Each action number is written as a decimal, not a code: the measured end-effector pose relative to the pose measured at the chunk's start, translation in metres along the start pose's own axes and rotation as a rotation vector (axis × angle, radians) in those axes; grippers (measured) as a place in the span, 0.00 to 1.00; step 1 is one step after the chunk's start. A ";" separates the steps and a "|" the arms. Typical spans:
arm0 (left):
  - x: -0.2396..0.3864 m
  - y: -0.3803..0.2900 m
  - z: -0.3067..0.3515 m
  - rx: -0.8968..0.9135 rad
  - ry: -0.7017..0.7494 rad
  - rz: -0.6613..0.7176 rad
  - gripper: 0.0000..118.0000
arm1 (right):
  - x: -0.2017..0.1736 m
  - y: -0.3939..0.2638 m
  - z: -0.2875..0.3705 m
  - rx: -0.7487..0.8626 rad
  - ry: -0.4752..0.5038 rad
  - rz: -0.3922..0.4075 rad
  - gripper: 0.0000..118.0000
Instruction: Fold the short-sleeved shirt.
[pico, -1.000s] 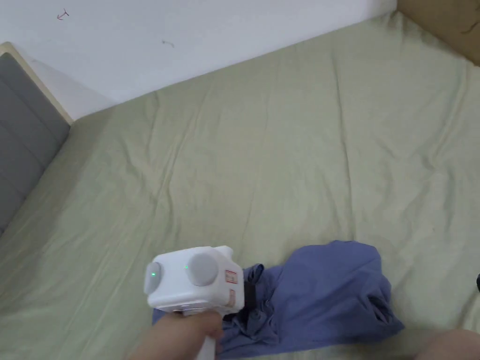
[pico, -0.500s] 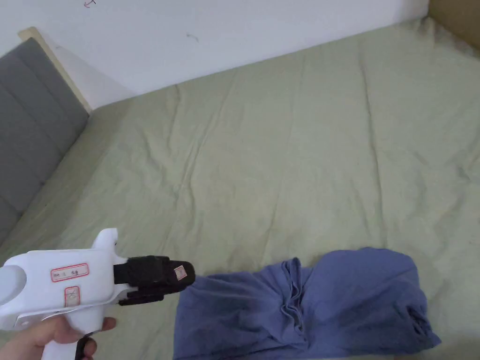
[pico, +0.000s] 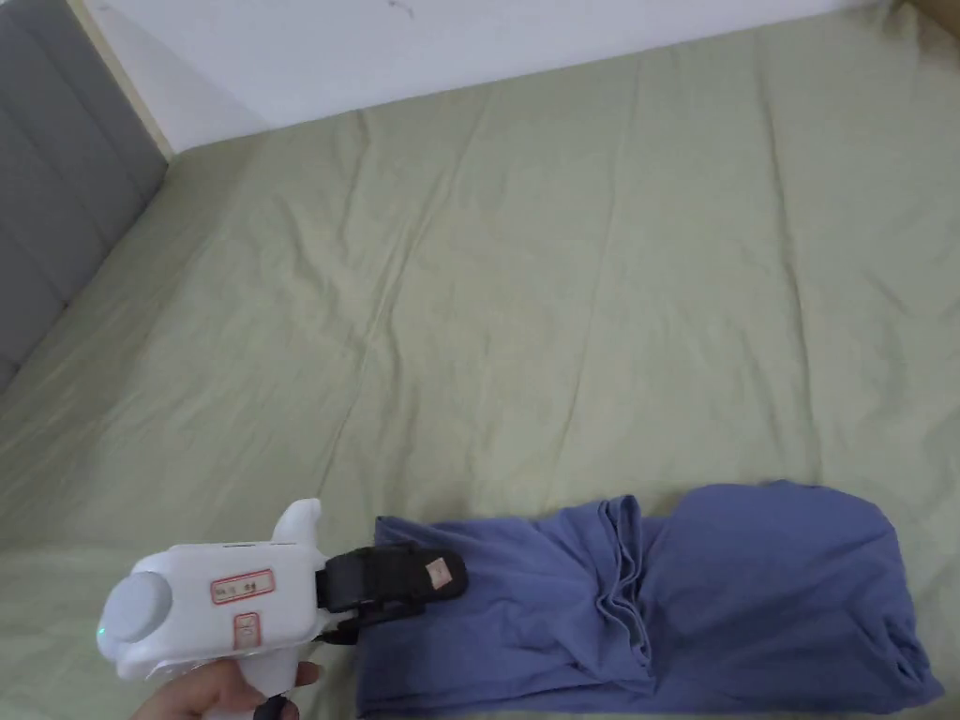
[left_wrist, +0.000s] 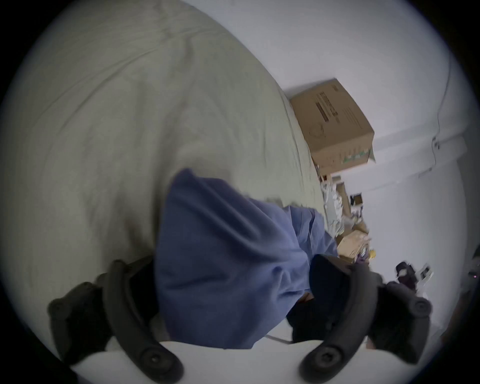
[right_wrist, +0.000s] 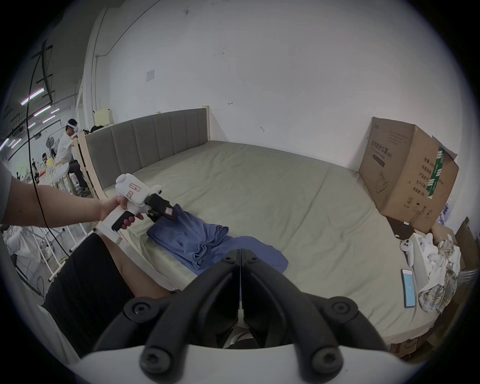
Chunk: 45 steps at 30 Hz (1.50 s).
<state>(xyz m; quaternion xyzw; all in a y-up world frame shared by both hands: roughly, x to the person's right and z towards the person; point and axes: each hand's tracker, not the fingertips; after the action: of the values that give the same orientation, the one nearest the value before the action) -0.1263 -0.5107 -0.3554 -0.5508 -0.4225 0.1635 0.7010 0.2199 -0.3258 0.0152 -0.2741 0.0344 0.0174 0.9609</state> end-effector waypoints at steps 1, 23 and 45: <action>0.003 0.001 0.001 0.011 0.045 -0.042 0.64 | -0.001 0.002 -0.002 0.000 0.004 -0.001 0.01; 0.135 0.048 0.120 -0.030 0.440 -0.013 0.06 | -0.002 -0.013 0.032 0.090 0.043 -0.019 0.01; 0.243 0.013 -0.042 -0.102 0.296 -0.246 0.77 | 0.045 -0.066 0.092 0.069 -0.093 -0.105 0.01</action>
<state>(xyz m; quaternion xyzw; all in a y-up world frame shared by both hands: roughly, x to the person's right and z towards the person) 0.0526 -0.3635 -0.2686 -0.5479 -0.3867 -0.0277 0.7413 0.2739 -0.3327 0.1241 -0.2411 -0.0242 -0.0212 0.9700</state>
